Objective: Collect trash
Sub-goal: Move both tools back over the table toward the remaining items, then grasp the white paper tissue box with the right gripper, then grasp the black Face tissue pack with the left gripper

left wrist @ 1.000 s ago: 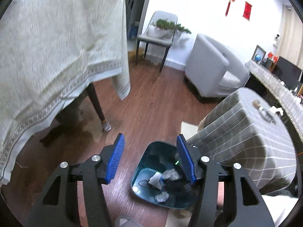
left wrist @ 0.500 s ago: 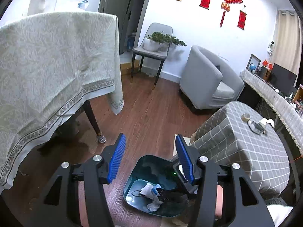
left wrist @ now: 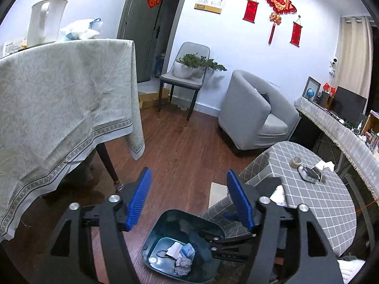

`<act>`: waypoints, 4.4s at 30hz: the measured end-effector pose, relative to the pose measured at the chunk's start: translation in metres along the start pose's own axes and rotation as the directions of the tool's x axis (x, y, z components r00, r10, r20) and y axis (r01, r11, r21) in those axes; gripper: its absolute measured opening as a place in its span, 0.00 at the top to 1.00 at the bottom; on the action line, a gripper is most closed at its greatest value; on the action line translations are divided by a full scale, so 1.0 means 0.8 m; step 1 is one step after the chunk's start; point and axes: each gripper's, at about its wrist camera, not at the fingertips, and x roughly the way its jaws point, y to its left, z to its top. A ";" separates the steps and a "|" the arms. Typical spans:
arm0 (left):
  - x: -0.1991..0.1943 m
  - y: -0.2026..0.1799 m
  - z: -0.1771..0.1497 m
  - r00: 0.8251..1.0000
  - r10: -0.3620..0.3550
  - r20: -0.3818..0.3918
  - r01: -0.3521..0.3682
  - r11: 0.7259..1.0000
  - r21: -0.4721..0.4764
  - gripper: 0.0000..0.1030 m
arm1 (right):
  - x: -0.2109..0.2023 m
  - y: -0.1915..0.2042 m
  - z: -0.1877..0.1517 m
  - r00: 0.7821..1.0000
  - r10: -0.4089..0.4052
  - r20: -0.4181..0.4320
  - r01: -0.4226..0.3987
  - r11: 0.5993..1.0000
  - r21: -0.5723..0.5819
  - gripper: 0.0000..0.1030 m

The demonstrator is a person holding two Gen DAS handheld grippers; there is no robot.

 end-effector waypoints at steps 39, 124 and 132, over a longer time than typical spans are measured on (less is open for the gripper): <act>0.100 -0.218 -0.025 0.975 -0.205 -0.083 0.214 0.969 0.123 0.16 | -0.256 -0.235 -0.067 0.907 -0.261 0.332 0.171 0.946 0.276 0.18; 0.277 -0.424 -0.069 0.912 -0.085 -0.402 0.203 0.944 0.259 0.12 | -0.280 -0.434 -0.119 0.905 -0.258 0.339 0.094 0.898 0.430 0.25; 0.273 -0.427 -0.069 0.912 -0.109 -0.396 0.225 0.939 0.261 0.28 | -0.274 -0.425 -0.115 0.909 -0.256 0.329 0.108 0.907 0.408 0.25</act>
